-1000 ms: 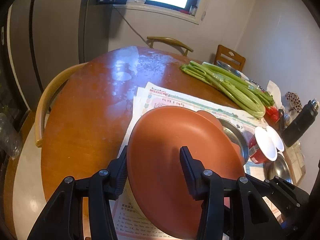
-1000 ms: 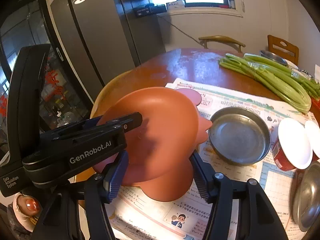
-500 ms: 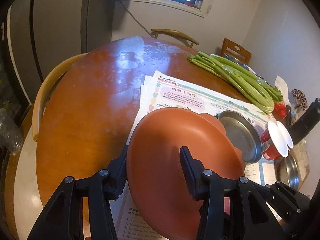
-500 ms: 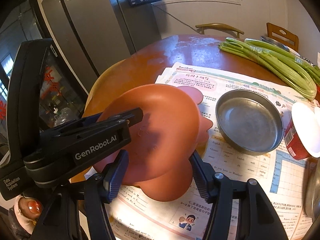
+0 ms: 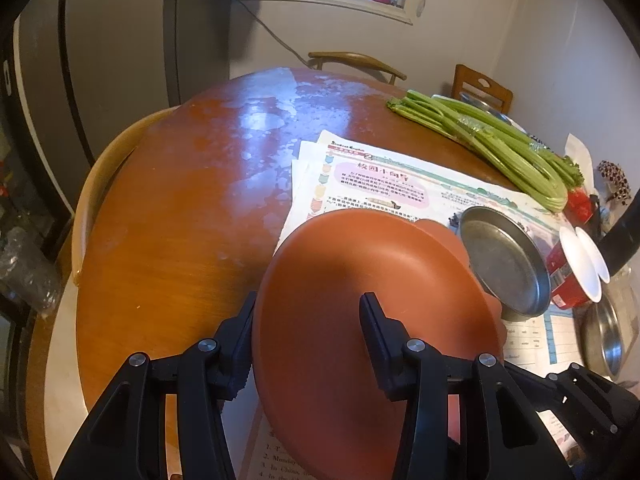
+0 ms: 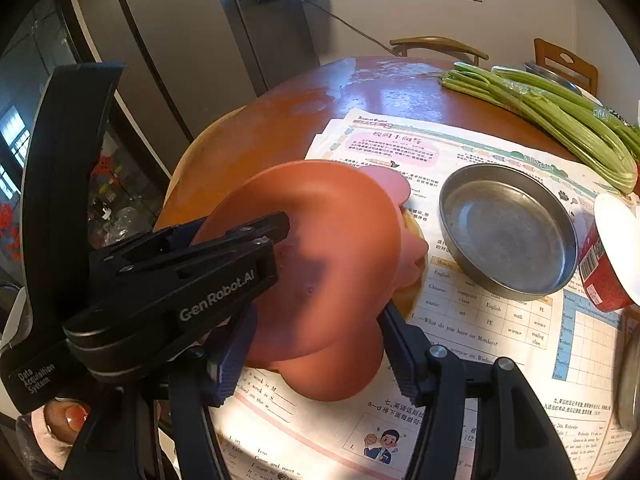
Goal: Organize plates and bowls
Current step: 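Lift the orange plate with the left gripper and carry it toward the cream plate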
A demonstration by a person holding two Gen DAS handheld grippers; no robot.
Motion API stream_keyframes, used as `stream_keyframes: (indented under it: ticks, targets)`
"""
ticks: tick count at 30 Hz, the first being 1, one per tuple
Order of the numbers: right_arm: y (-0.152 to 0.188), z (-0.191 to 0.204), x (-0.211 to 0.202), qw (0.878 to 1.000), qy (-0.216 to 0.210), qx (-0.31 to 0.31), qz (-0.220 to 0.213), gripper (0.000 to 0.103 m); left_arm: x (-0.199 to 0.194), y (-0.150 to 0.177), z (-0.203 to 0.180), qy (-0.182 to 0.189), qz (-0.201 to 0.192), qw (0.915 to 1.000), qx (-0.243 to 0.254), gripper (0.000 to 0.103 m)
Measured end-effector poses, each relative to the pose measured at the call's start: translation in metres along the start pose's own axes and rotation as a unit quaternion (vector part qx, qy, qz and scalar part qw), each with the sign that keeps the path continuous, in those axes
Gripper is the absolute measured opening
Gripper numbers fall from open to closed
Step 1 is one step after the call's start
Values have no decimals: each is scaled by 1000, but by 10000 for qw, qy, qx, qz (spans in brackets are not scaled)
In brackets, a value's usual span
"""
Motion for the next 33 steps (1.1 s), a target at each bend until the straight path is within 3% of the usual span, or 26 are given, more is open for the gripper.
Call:
stream_keyframes:
  ticks: [33]
  targets:
    - [12, -3, -11, 9997, -196, -153, 14, 62, 17, 10, 7, -255, 233, 9994, 45, 51]
Point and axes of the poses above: each gripper's, at about its wrist camera, not at the fingertips, and x roughly the way its jaws point, z to its left, y to its underside, the point moved 8 cm from there along x, roughly the way its jaws point, and after that the axes turned 4 degrees about y, right-handed, at the moved point
